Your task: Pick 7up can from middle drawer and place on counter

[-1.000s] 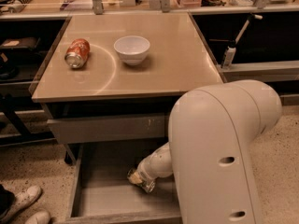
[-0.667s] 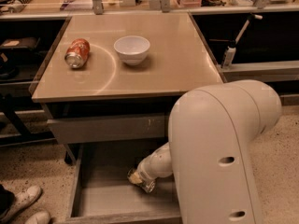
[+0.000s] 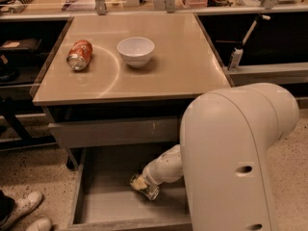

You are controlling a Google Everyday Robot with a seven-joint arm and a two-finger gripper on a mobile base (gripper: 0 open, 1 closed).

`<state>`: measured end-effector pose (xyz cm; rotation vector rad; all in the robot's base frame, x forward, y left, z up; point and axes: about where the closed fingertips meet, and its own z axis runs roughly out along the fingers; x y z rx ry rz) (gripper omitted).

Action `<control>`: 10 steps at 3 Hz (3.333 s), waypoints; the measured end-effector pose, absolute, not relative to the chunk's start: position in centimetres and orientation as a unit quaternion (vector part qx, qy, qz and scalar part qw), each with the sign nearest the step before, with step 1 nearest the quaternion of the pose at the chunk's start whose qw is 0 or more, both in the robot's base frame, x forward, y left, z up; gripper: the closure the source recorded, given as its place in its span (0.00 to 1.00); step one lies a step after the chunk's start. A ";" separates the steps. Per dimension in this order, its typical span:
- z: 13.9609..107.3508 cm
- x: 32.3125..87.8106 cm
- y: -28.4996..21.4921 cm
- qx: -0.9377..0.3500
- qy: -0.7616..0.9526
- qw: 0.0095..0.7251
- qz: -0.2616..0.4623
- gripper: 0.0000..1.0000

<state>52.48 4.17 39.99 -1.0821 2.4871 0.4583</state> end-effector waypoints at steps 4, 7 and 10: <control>56.6 51.6 -4.8 -0.280 0.928 0.225 0.099 1.00; 62.5 51.6 -6.7 -0.267 0.931 0.234 0.080 1.00; 75.9 54.5 -12.8 -0.239 0.940 0.244 0.015 1.00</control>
Offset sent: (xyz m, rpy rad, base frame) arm -0.0191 -0.0556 0.1133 0.0058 0.0108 -0.1501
